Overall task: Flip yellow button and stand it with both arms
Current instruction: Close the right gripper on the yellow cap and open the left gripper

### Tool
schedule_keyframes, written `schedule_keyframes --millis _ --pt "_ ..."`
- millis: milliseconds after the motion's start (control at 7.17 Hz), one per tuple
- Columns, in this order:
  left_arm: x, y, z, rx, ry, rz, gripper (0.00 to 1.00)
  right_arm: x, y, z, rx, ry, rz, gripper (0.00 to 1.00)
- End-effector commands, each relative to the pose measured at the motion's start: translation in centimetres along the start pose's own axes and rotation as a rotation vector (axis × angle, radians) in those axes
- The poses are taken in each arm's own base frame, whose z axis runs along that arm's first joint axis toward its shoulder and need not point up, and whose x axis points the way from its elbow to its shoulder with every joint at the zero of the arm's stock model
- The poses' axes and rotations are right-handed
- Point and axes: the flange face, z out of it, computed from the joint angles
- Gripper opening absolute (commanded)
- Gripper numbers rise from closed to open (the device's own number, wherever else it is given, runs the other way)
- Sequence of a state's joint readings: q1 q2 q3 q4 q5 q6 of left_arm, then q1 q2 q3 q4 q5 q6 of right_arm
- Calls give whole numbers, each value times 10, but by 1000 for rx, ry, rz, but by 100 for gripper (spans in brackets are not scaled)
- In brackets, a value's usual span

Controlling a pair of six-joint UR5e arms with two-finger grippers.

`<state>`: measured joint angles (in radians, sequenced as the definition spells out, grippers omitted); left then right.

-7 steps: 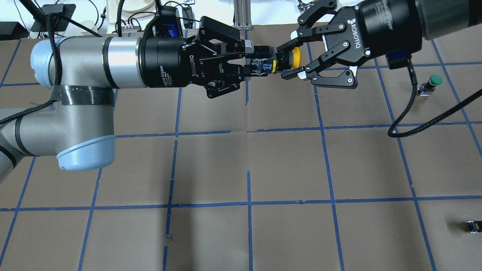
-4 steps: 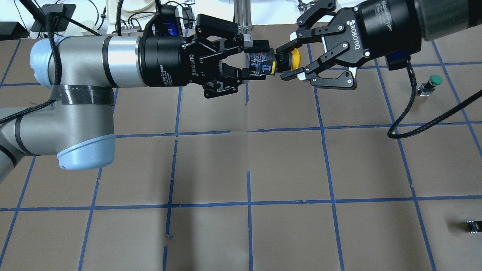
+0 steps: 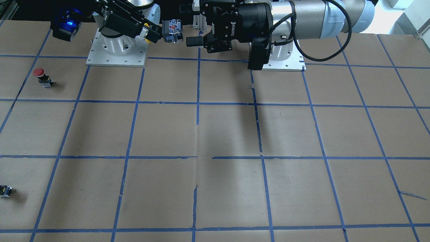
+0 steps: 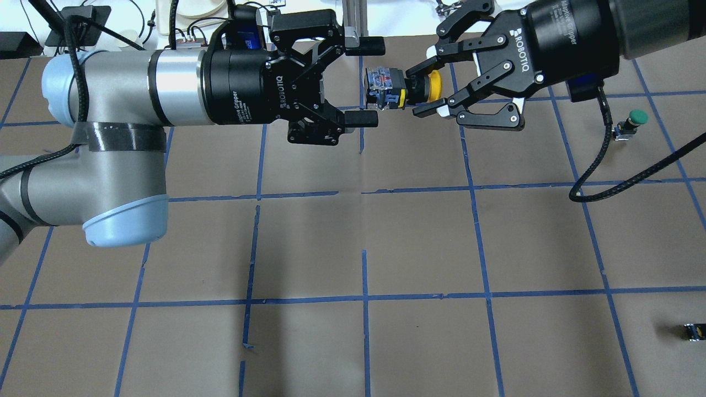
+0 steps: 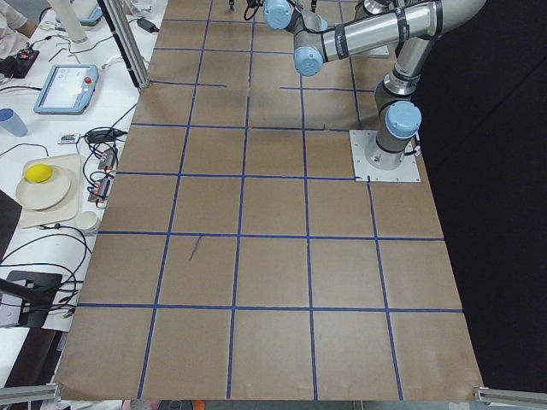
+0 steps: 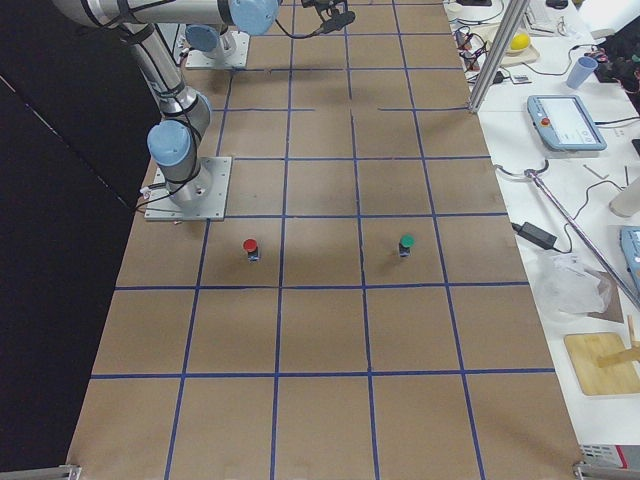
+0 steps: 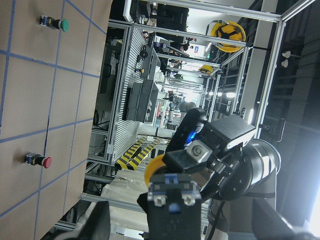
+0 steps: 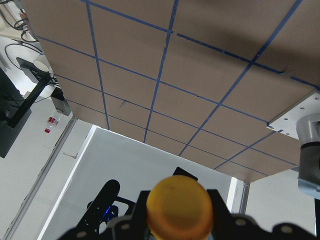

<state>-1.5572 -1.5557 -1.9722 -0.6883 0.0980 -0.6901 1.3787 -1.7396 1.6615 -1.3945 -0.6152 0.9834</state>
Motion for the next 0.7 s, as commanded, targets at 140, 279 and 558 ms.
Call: schedule_keyframes --millis 140,279,558 --pt "-4 -36 -47 124 -2 33 99 10 -74 -53 250 89 -181 7" --pt "-18 -54 -57 218 -104 71 99 15 -104 -55 315 230 -323 7" --pt "-30 -78 -71 330 -261 151 99 32 -137 -64 388 535 -655 7"
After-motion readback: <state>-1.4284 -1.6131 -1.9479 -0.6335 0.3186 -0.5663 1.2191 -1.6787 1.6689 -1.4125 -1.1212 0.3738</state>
